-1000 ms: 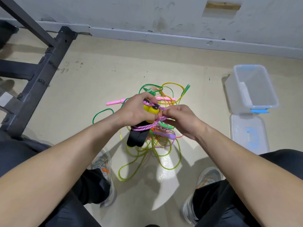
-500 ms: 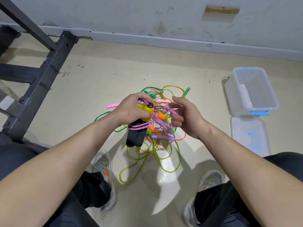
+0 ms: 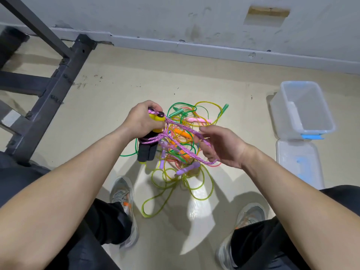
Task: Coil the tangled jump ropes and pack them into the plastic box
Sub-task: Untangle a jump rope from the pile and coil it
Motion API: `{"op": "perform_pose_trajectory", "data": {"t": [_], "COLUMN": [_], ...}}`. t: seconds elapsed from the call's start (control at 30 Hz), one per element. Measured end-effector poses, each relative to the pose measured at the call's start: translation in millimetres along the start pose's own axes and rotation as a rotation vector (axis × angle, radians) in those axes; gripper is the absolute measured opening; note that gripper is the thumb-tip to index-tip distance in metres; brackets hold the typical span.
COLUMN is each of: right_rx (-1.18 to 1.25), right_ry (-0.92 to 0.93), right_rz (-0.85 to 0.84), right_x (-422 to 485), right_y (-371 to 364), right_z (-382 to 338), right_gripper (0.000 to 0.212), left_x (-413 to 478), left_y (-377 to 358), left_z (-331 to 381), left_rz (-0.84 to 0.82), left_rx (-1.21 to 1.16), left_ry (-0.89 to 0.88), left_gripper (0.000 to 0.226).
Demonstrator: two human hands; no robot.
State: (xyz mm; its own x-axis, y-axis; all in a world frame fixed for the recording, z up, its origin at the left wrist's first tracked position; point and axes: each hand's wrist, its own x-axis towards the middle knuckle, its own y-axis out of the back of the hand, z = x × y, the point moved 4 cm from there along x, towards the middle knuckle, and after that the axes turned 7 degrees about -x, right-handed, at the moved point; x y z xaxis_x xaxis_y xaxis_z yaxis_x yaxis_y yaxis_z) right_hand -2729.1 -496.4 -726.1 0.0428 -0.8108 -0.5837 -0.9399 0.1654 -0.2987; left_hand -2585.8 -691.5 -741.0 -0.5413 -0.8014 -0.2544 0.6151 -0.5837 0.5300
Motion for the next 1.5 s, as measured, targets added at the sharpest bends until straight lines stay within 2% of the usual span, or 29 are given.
{"op": "perform_pose_trajectory", "data": {"t": [0.1,0.17,0.23,0.33,0.43,0.5,0.6,0.73,0.87,0.97,1.03,1.07,1.17,1.2,1.3,1.37,1.43,1.5], "right_rx": [0.164,0.231,0.130,0.029,0.262,0.319,0.229,0.148,0.279,0.227,0.152,0.139,0.222,0.273,0.378,0.341,0.176,-0.237], "right_ry": [0.152,0.168,0.152,0.194,0.256,0.213,0.089,0.119,0.170,0.081,0.038,0.063,0.273,0.329,0.397,0.365,0.257,0.120], "right_rz": [0.036,0.012,-0.008,0.104,0.087,-0.054,-0.227,-0.267,-0.327,-0.382,-0.355,-0.324,-0.233,-0.223,-0.281,-0.331,-0.277,-0.094], "right_x": [-0.8,-3.6,-5.2,-5.0,-8.6,-13.4,-18.9,-22.1,-31.5,-42.9,-46.4,-47.4,-49.1,-51.8,-64.9,-75.5,-81.6,-87.8], "right_y": [4.2,8.9,11.3,14.4,16.4,16.3,13.4,11.3,10.2,8.8,7.6,6.5,5.1,4.2,7.1,10.0,16.6,25.2], "right_z": [-6.3,-9.0,-7.9,-8.5,-12.6,-14.0,-7.5,-3.5,-12.7,-13.1,-9.4,-9.6,-23.2,-29.8,-44.7,-47.9,-48.3,-48.1], "right_gripper": [0.034,0.043,0.040,0.030,0.026,0.036,0.065,0.077,0.096,0.087,0.064,0.052,0.033,0.035,0.071,0.076,0.063,0.039], "left_x": [2.0,5.2,8.1,10.6,11.6,10.9,11.7,13.3,10.4,9.7,10.2,10.6,12.3,13.3,14.2,13.1,11.8,12.0], "left_y": [5.0,9.5,16.0,26.7,26.6,23.9,27.1,32.0,28.7,36.4,46.3,50.5,58.7,60.4,59.4,54.4,54.8,61.9], "left_z": [0.9,-0.2,-2.3,-5.7,-4.9,-4.6,-5.8,-3.3,4.2,11.2,17.2,21.8,37.9,41.4,49.4,52.5,55.3,59.0], "left_rz": [0.026,0.054,0.096,0.161,0.161,0.160,0.206,0.231,0.212,0.274,0.314,0.322,0.311,0.303,0.247,0.187,0.167,0.191], "left_rx": [0.015,-0.013,-0.030,-0.040,-0.036,-0.014,0.041,0.102,0.117,0.086,0.088,0.100,0.177,0.193,0.207,0.247,0.280,0.295], "left_ry": [-0.011,0.003,0.012,0.031,0.029,0.026,0.013,-0.034,-0.078,-0.079,-0.099,-0.120,-0.211,-0.224,-0.238,-0.258,-0.280,-0.295], "left_gripper": [0.037,0.037,0.036,0.034,0.034,0.035,0.036,0.038,0.038,0.036,0.037,0.038,0.038,0.038,0.039,0.039,0.039,0.040]}}
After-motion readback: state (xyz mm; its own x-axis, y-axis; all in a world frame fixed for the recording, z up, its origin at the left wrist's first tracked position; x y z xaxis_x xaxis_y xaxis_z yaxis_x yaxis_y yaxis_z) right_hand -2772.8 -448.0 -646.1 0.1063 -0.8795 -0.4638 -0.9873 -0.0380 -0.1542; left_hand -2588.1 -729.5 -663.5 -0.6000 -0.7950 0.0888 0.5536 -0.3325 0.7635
